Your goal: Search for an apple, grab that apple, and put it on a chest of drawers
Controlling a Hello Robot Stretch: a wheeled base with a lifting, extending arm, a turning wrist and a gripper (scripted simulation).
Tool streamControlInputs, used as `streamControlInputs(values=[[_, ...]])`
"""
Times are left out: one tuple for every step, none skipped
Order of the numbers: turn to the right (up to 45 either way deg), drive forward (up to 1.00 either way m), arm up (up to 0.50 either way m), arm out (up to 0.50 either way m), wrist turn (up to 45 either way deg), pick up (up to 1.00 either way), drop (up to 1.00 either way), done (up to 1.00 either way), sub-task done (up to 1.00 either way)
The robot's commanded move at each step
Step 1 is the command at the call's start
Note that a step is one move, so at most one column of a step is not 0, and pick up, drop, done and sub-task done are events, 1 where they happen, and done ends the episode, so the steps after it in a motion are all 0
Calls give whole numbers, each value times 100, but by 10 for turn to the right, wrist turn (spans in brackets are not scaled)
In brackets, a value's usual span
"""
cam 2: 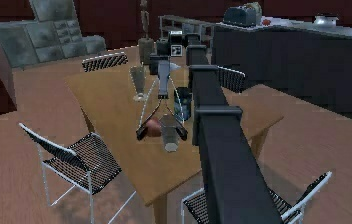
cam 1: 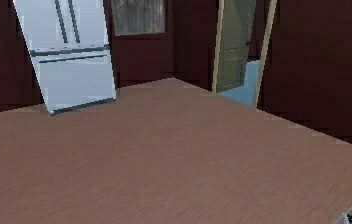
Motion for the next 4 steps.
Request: streamControlInputs(values=[[0,0,0,0,450,0,0,0,0],[0,0,0,0,450,0,0,0,0],[0,0,0,0,450,0,0,0,0],[0,0,0,0,240,0,0,0,0]])
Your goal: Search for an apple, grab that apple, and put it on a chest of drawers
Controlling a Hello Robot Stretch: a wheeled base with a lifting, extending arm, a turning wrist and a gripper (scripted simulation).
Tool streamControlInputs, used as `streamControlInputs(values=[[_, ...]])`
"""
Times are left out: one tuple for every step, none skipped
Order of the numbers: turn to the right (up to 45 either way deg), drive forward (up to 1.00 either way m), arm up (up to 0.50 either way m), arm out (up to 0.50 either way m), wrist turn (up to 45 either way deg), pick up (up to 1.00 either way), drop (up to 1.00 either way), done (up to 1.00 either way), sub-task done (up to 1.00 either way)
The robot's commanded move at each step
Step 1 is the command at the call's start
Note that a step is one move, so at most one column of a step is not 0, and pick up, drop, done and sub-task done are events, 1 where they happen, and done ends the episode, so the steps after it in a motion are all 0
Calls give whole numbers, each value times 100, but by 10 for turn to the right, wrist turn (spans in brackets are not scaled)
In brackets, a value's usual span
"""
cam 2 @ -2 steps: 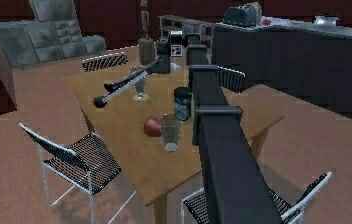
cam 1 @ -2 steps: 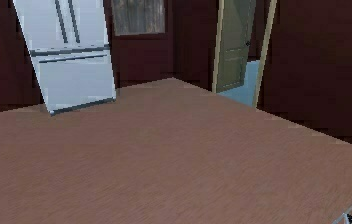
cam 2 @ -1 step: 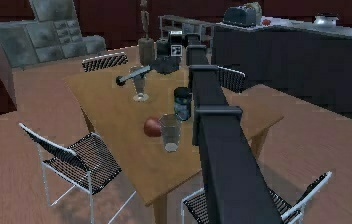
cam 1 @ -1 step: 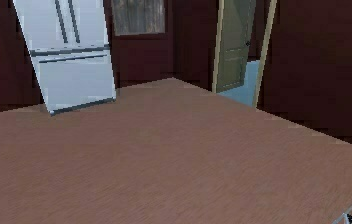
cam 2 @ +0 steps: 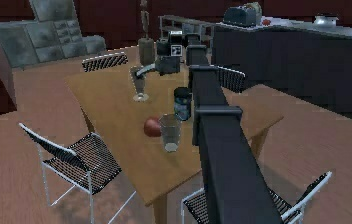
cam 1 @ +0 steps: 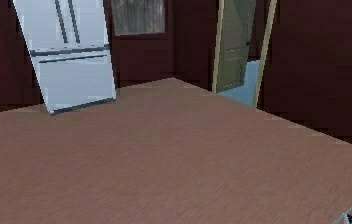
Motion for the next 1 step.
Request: streamControlInputs(values=[[0,0,-28,0,0,0,0,0,0]])
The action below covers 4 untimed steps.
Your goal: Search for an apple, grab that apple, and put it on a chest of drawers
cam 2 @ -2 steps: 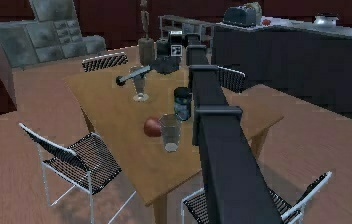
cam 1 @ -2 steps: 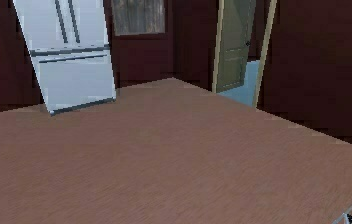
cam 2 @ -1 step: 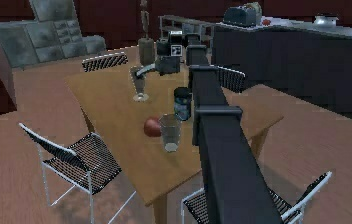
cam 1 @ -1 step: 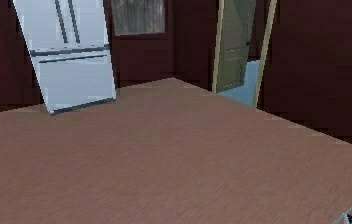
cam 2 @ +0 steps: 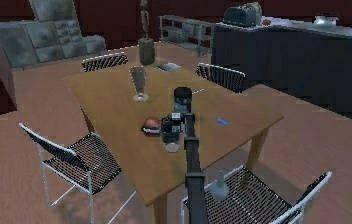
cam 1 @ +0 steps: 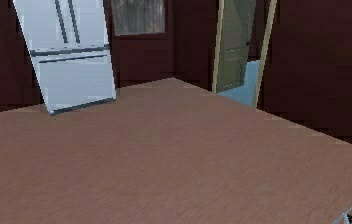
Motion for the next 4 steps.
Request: streamControlInputs(values=[[0,0,0,0,0,100,0,0,0],[0,0,10,0,0,0,0,0,0],[0,0,18,0,0,0,0,0,0],[0,0,0,0,-450,0,0,0,0]])
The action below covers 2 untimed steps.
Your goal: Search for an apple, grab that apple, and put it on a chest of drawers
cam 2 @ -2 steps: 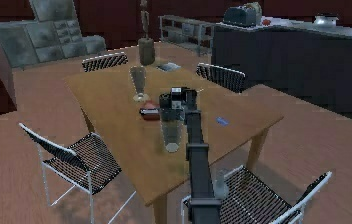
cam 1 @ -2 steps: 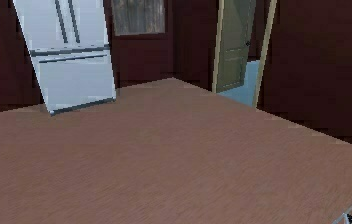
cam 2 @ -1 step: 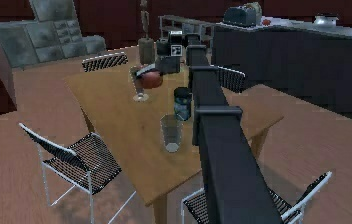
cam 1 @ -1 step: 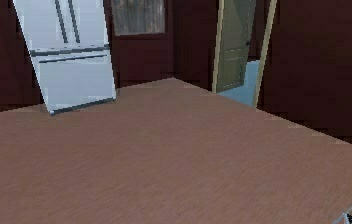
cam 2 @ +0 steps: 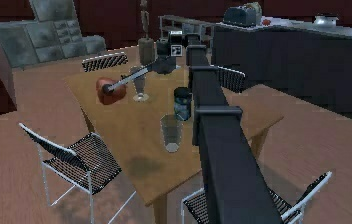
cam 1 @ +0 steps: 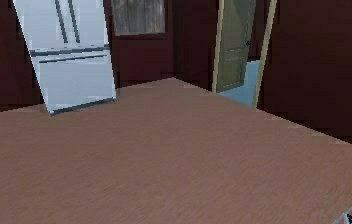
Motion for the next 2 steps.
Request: streamControlInputs(values=[[0,0,0,0,-450,0,0,0,0],[0,0,0,0,-180,0,0,0,0]])
